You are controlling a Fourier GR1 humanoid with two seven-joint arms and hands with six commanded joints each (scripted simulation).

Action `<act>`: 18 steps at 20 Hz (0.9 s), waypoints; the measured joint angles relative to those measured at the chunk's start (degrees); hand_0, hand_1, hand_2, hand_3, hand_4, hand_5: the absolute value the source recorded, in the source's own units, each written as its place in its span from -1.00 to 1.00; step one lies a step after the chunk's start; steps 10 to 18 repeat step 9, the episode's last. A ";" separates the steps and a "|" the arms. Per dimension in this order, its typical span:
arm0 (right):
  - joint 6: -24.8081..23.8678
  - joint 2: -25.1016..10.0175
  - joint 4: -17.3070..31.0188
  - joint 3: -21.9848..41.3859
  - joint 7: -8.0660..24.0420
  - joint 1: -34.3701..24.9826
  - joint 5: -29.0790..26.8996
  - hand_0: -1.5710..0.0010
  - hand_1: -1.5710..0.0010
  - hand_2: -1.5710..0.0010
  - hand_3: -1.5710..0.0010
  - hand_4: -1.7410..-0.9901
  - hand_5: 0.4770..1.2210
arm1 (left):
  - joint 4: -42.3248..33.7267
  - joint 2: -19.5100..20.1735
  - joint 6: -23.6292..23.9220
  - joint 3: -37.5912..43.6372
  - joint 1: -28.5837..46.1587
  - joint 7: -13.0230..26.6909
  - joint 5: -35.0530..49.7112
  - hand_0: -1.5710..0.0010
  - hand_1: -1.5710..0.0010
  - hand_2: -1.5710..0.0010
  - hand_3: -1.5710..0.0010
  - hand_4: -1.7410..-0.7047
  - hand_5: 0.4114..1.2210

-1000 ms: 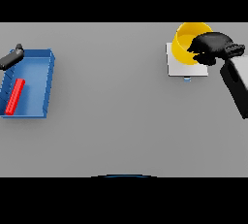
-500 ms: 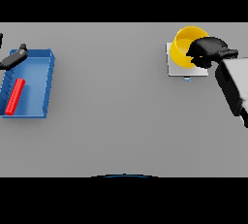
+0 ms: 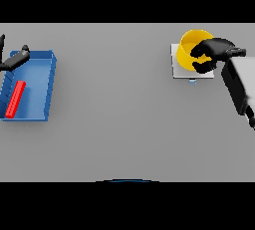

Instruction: Pick up the red beaker and tilt it to pour out 1 green nut into yellow bowl. Pick up the yellow bowl and place it on the metallic measuring scale.

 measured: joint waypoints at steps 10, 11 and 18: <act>-0.42 1.70 4.95 1.46 -3.02 -2.25 2.16 0.93 0.94 0.85 0.56 0.15 -0.31 | 0.16 -0.62 0.51 0.45 -0.62 0.09 0.43 1.00 1.00 1.00 1.00 0.77 -0.20; -0.42 1.70 4.95 1.46 -3.02 -2.25 2.16 0.93 0.94 0.85 0.56 0.15 -0.31 | 0.16 -0.62 0.51 0.45 -0.62 0.09 0.43 1.00 1.00 1.00 1.00 0.77 -0.20; -0.42 1.70 4.95 1.46 -3.02 -2.25 2.16 0.93 0.94 0.85 0.56 0.15 -0.31 | 0.16 -0.62 0.51 0.45 -0.62 0.09 0.43 1.00 1.00 1.00 1.00 0.77 -0.20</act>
